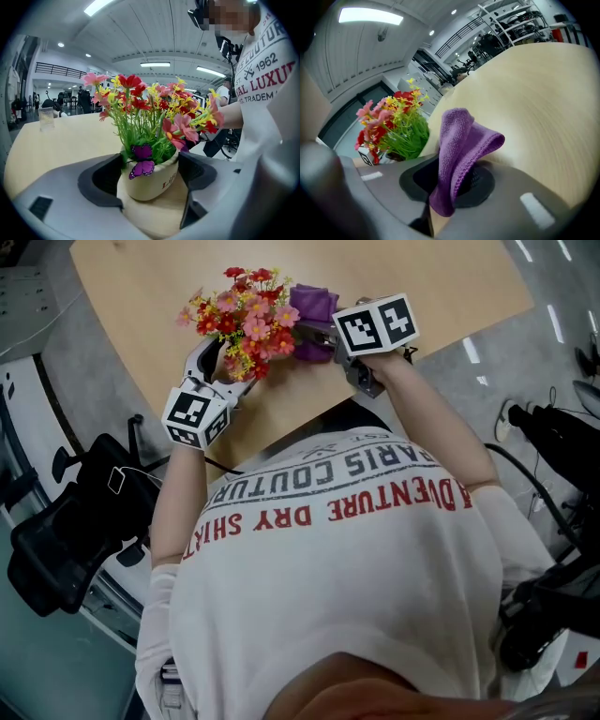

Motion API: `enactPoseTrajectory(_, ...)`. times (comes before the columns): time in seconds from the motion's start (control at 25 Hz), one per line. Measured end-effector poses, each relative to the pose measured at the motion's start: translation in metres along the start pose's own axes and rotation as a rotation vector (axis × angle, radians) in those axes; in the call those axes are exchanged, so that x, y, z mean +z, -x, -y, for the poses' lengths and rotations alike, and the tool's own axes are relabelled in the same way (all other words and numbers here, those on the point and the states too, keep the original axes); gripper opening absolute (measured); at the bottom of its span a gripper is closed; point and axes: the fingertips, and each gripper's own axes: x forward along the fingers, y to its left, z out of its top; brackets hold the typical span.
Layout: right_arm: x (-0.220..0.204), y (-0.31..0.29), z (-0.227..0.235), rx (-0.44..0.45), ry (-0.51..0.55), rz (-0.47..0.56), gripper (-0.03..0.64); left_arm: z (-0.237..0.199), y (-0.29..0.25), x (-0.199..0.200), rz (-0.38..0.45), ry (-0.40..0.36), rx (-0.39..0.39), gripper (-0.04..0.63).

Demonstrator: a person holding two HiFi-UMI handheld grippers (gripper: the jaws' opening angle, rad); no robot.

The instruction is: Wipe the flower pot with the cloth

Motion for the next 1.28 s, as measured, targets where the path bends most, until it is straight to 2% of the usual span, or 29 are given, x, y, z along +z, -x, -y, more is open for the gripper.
enactPoseTrajectory(0.2, 0.003, -0.004, 0.023, -0.112, 0.03, -0.077, 0.046, 0.001, -0.007, 0.01, -0.009, -0.002, -0.015, 0.382)
enactPoseTrajectory(0.36, -0.001, -0.001, 0.022, -0.113, 0.013, -0.078, 0.046, 0.006, -0.003, 0.01, -0.015, -0.008, -0.022, 0.382)
enactPoseTrajectory(0.6, -0.003, 0.011, 0.026, -0.119, -0.024, -0.005, 0.046, 0.007, -0.002, 0.01, 0.013, 0.015, 0.026, 0.383)
enactPoseTrajectory(0.72, -0.004, 0.021, 0.021, -0.129, -0.025, 0.044, 0.046, 0.006, 0.005, 0.009, 0.032, 0.009, 0.103, 0.386)
enactPoseTrajectory(0.84, -0.008, 0.034, 0.012, -0.129, -0.028, 0.087, 0.046, 0.017, 0.012, 0.014, 0.065, 0.005, 0.211, 0.417)
enactPoseTrajectory(1.04, -0.015, 0.047, 0.0, -0.123, -0.039, 0.14, 0.046, 0.019, 0.007, 0.015, 0.065, 0.103, 0.4, 0.417)
enactPoseTrajectory(1.28, -0.017, 0.053, 0.001, -0.121, -0.05, 0.179, 0.046, 0.008, -0.02, 0.021, 0.062, 0.149, 0.521, 0.425)
